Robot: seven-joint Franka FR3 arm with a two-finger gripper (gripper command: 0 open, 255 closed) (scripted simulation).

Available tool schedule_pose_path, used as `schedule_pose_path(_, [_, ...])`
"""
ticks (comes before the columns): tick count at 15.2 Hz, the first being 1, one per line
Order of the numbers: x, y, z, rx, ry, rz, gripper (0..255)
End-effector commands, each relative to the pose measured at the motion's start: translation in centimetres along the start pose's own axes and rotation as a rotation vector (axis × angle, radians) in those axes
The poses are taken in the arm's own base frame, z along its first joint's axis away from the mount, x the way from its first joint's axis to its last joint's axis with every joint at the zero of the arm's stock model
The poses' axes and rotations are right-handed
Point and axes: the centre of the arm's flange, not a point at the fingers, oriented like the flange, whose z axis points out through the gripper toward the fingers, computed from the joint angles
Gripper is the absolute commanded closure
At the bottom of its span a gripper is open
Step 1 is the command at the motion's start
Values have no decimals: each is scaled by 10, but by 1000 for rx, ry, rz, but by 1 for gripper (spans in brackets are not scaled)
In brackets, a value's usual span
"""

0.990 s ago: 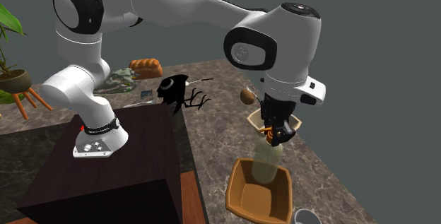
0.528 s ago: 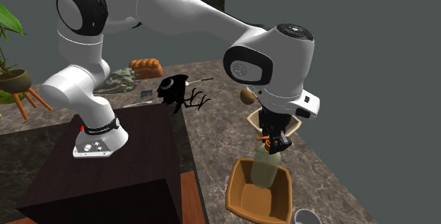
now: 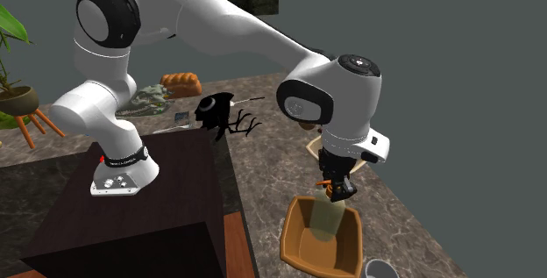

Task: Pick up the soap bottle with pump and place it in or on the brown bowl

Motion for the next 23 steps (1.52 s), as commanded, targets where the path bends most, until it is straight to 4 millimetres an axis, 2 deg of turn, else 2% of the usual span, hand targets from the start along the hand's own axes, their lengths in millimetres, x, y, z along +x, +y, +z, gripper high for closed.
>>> schedule_pose_path(1, [0, 0, 4, 0, 1, 0, 255])
schedule_pose_path(7, [0, 0, 4, 0, 1, 0, 255])
schedule_pose_path(8, [0, 0, 4, 0, 1, 0, 0])
schedule_pose_path(13, [0, 0, 4, 0, 1, 0, 0])
schedule_pose_path(17, [0, 0, -46, 0, 1, 0, 0])
schedule_pose_path(23, [0, 0, -46, 0, 1, 0, 0])
